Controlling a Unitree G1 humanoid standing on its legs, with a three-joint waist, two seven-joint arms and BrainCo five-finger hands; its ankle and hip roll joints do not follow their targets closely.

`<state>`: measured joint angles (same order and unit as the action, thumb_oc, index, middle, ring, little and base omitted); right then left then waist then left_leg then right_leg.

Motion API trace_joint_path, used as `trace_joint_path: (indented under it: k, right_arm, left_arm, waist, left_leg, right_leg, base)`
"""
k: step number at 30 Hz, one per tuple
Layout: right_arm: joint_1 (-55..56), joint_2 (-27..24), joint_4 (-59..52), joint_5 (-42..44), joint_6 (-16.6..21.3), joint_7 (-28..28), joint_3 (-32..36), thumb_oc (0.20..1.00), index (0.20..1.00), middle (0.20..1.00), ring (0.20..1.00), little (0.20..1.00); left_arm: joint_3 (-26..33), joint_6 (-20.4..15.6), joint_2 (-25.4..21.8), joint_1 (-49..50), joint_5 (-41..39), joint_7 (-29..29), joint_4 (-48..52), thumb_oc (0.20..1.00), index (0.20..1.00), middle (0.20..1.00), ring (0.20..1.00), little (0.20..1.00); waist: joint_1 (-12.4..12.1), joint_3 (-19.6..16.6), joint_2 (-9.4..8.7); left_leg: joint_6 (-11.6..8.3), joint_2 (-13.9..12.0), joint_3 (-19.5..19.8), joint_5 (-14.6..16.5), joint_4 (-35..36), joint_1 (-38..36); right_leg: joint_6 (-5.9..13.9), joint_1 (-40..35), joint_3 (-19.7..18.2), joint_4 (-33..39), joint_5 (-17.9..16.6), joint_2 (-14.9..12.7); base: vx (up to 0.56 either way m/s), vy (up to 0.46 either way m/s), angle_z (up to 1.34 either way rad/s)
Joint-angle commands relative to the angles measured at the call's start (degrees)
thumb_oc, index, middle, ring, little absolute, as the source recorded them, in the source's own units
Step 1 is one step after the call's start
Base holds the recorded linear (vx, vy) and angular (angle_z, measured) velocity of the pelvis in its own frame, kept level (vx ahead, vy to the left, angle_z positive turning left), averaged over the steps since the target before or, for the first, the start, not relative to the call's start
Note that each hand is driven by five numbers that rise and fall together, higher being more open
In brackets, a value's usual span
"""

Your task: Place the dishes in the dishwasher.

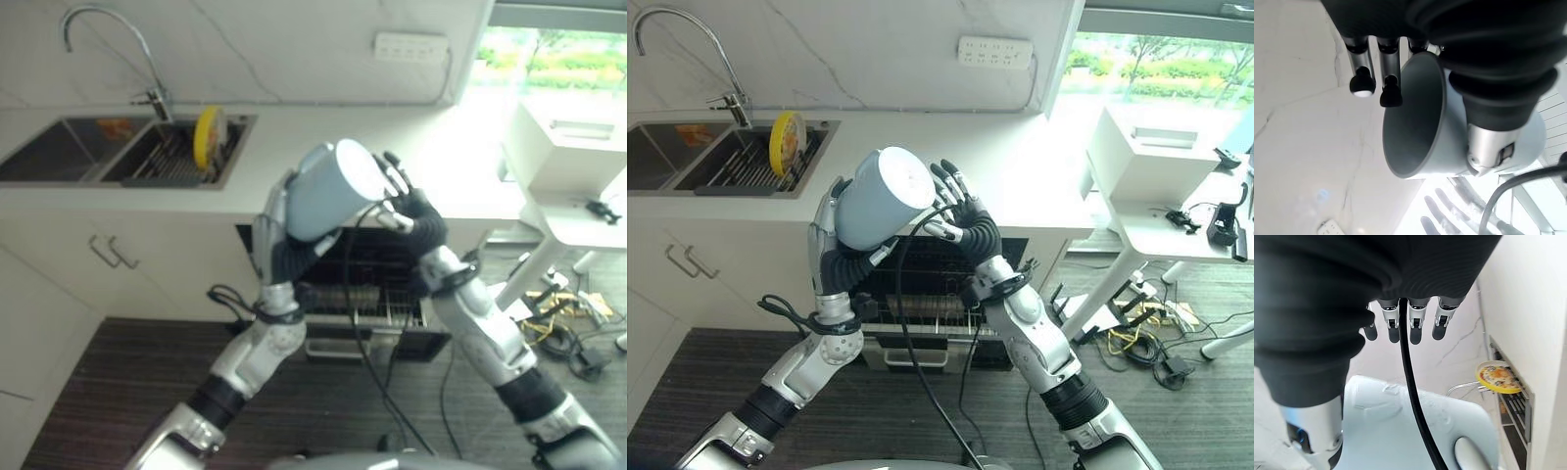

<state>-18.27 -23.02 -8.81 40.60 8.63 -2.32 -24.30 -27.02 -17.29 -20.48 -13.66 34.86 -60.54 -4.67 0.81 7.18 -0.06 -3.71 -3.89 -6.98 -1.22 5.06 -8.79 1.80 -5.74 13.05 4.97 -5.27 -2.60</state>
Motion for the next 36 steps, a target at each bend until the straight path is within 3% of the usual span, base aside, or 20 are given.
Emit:
trace_joint_path:
  k: [1,21,30,36]
  right_arm:
    - [-4.0,1.4,-0.2,1.1,2.2,0.4,0.7,1.000,1.000,1.000,1.000,1.000]
    - [-6.1,2.6,-1.0,1.9,1.0,2.7,-2.9,1.000,1.000,1.000,1.000,1.000]
    - [-9.1,4.1,-1.0,1.6,4.0,-0.1,-3.7,1.000,1.000,1.000,1.000,1.000]
    - [-11.1,4.9,-1.5,1.7,4.0,-2.5,-3.7,1.000,1.000,1.000,1.000,1.000]
  left_arm:
    - [-1.2,-0.2,-1.3,-5.6,-1.6,-1.3,-0.4,0.200,0.200,0.200,0.200,0.200]
    - [-3.0,-0.1,-1.0,-5.9,-2.1,-0.7,-1.2,0.200,0.200,0.200,0.200,0.200]
    - [-4.6,-0.4,-0.3,-6.3,-2.0,-1.0,-2.3,0.200,0.200,0.200,0.200,0.200]
    - [-5.8,-1.0,0.4,-6.3,-0.9,-1.3,-3.1,0.200,0.200,0.200,0.200,0.200]
  waist:
    - [-1.0,-0.4,-2.33]
    - [-1.5,-0.4,-2.29]
    - [-2.1,-0.5,-2.27]
    - [-2.5,-0.4,-2.34]
  left_leg:
    - [1.15,-1.0,-0.2,6.1,-1.9,0.3]
    - [1.33,-0.9,0.3,6.2,-2.0,0.2]
    - [1.50,-0.6,0.6,6.3,-1.9,0.2]
    - [1.62,-0.4,0.8,6.4,-1.8,0.3]
  right_leg:
    - [6.24,-2.4,-2.3,-4.8,8.8,-6.0]
    - [6.13,-2.6,-2.6,-4.9,8.9,-6.0]
    - [6.14,-2.6,-2.6,-4.7,8.8,-6.0]
    - [6.21,-2.5,-2.5,-4.6,8.6,-6.2]
  base:
    - [0.01,-0.012,0.05]
    - [0.00,0.000,0.00]
    - [0.00,0.000,0.00]
    - [0.00,0.000,0.00]
